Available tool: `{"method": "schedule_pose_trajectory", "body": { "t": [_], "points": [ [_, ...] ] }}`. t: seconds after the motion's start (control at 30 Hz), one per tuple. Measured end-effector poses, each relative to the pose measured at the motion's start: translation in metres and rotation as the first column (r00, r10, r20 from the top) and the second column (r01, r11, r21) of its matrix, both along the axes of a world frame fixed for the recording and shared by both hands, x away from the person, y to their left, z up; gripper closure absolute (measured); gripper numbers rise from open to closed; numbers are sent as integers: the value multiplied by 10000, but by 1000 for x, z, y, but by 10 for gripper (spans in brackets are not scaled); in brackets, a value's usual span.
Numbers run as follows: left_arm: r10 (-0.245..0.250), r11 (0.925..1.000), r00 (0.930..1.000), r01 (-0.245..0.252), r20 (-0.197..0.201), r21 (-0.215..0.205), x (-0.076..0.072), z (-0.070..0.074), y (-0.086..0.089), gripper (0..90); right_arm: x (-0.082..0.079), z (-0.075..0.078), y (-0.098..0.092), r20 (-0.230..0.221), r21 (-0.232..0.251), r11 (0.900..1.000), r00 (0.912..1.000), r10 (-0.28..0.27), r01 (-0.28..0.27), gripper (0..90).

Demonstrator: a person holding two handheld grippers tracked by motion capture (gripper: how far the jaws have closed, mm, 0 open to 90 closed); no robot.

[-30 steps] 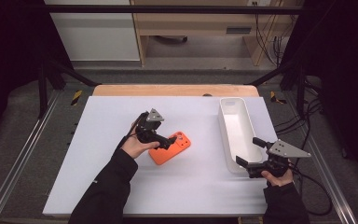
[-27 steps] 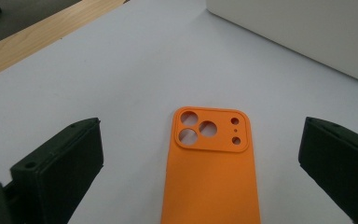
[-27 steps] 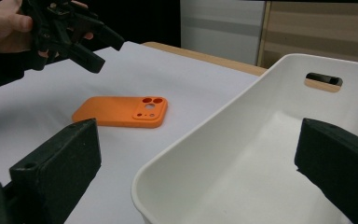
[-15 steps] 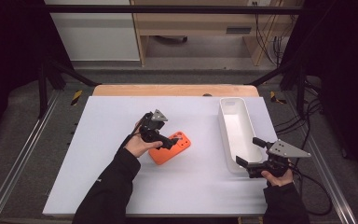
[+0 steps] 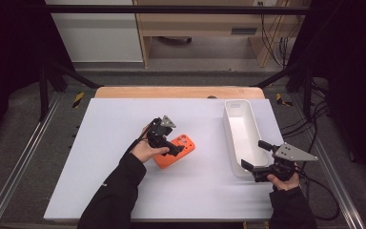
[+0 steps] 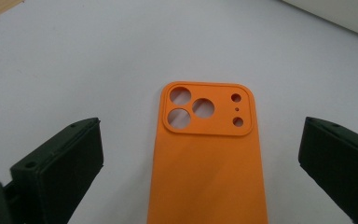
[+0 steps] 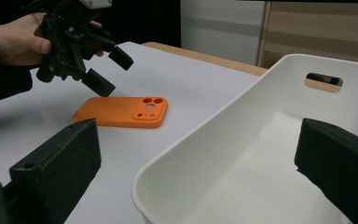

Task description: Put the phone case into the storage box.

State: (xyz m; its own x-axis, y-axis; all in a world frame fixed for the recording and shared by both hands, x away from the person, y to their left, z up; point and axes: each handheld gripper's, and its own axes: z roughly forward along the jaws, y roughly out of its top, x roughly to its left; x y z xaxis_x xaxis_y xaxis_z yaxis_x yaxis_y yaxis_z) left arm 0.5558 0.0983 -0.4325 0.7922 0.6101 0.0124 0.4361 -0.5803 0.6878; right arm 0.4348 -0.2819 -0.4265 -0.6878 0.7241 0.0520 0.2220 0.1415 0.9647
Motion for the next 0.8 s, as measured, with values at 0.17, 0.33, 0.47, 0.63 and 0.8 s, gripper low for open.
{"method": "schedule_pose_trajectory", "body": {
  "t": [0.17,0.33,0.47,0.63,0.8],
  "points": [
    [-24,10000,10000,25,-63,88,0,-2,-1,0,0,0,0,10,11,10000,10000,0,0,8],
    [-9,10000,9998,10,-206,77,0,-9,1,0,0,0,0,6,5,10000,10000,-2,2,8],
    [18,9999,9996,-13,-295,161,1,-13,2,0,0,0,0,9,-18,10000,10000,6,-6,8],
    [17,9998,9994,-9,-356,216,1,-16,2,0,0,0,0,2,-19,10000,10000,-6,6,8],
    [-4,9994,9991,19,-426,346,1,-21,1,0,0,0,0,-3,0,10000,10000,5,-5,8]
  ]
}}
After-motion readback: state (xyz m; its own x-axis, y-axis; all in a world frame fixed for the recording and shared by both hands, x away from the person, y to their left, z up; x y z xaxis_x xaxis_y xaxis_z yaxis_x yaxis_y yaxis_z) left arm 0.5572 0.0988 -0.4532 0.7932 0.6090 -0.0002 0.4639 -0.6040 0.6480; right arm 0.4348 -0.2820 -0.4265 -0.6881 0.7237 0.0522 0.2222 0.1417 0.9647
